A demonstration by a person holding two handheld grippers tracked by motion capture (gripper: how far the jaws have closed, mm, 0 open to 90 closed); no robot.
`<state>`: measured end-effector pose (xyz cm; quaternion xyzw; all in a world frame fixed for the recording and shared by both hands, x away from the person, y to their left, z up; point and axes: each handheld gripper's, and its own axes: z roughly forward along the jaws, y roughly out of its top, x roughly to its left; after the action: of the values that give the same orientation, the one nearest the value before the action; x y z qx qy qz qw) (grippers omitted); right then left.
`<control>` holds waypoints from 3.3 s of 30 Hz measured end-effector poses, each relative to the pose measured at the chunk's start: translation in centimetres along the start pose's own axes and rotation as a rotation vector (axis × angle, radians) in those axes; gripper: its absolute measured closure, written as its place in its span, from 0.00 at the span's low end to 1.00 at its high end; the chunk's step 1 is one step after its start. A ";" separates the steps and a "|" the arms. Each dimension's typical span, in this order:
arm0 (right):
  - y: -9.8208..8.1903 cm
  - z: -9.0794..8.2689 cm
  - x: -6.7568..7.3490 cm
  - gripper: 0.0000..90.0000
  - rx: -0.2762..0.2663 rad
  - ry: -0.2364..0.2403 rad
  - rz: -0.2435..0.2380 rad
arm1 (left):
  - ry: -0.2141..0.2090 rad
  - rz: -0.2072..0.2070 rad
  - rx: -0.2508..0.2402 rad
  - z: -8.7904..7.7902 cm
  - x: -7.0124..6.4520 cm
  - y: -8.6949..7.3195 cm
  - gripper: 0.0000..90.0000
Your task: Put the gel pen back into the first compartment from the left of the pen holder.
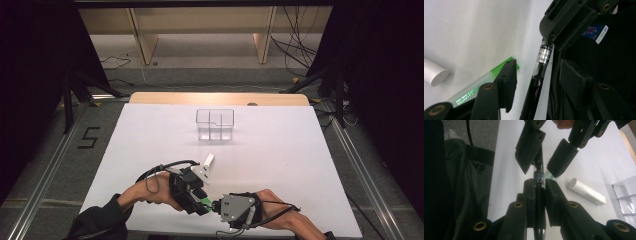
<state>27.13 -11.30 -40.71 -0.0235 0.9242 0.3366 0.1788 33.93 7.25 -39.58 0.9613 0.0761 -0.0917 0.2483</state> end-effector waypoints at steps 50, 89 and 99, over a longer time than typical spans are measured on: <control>-1.2 -1.4 -0.8 0.48 -0.080 0.020 0.085 | -0.077 -0.008 -0.018 0.7 0.7 -0.7 0.88; -10.3 -3.7 -0.9 0.26 -0.409 -0.366 0.803 | 0.470 -0.532 -0.701 -2.6 8.8 -2.4 0.88; -11.5 -4.0 -0.5 0.24 -0.400 -0.392 0.839 | 0.506 -0.559 -0.761 -3.8 10.3 -1.8 0.88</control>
<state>28.23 -22.73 -44.73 0.3798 0.7206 0.5480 0.1901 44.09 11.72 -39.40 0.7385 0.4144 0.1144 0.5193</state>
